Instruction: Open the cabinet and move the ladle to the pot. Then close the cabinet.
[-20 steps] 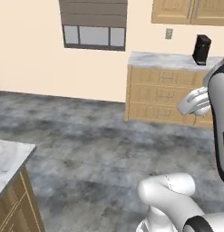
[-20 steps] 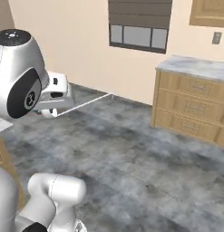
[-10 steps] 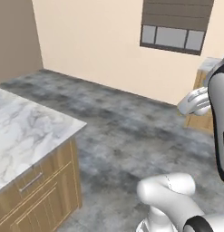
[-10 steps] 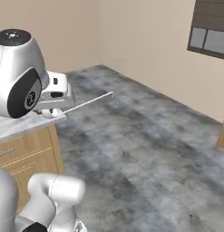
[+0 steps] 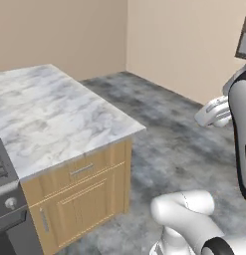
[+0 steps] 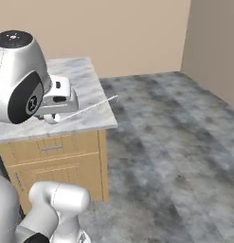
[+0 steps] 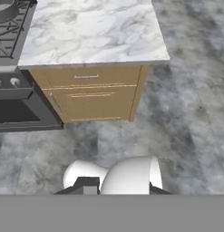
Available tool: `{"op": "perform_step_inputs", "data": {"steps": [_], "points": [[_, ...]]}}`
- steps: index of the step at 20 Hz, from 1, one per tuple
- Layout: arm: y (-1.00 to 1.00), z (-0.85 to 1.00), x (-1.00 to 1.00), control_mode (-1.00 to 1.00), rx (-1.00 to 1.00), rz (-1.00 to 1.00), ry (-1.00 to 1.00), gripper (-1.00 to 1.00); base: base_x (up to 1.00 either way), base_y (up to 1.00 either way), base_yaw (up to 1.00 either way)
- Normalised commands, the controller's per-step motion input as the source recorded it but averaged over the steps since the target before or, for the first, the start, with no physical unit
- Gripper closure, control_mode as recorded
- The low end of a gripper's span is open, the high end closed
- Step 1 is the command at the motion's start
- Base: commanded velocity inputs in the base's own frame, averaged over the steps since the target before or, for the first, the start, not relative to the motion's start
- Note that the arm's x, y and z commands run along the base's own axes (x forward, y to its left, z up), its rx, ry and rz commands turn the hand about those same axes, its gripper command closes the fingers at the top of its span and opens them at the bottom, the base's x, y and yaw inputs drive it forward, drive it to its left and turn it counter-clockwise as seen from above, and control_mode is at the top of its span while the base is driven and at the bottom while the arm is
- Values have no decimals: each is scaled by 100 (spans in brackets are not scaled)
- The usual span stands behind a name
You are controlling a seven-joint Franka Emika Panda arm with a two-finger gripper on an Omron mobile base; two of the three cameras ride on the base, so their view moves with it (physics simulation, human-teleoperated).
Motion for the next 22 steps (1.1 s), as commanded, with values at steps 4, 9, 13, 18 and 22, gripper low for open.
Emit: {"op": "perform_step_inputs", "data": {"steps": [4, 9, 13, 18, 22], "points": [[0, 0, 0, 100, 0, 0, 0, 100, 0, 29, 54], [0, 0, 0, 100, 0, 0, 0, 100, 0, 72, 17], [0, 0, 0, 100, 0, 0, 0, 100, 3, 100, 3], [0, 0, 0, 100, 0, 0, 0, 100, 22, 100, 4], [0, 0, 0, 100, 0, 0, 0, 100, 65, 71, 17]]}}
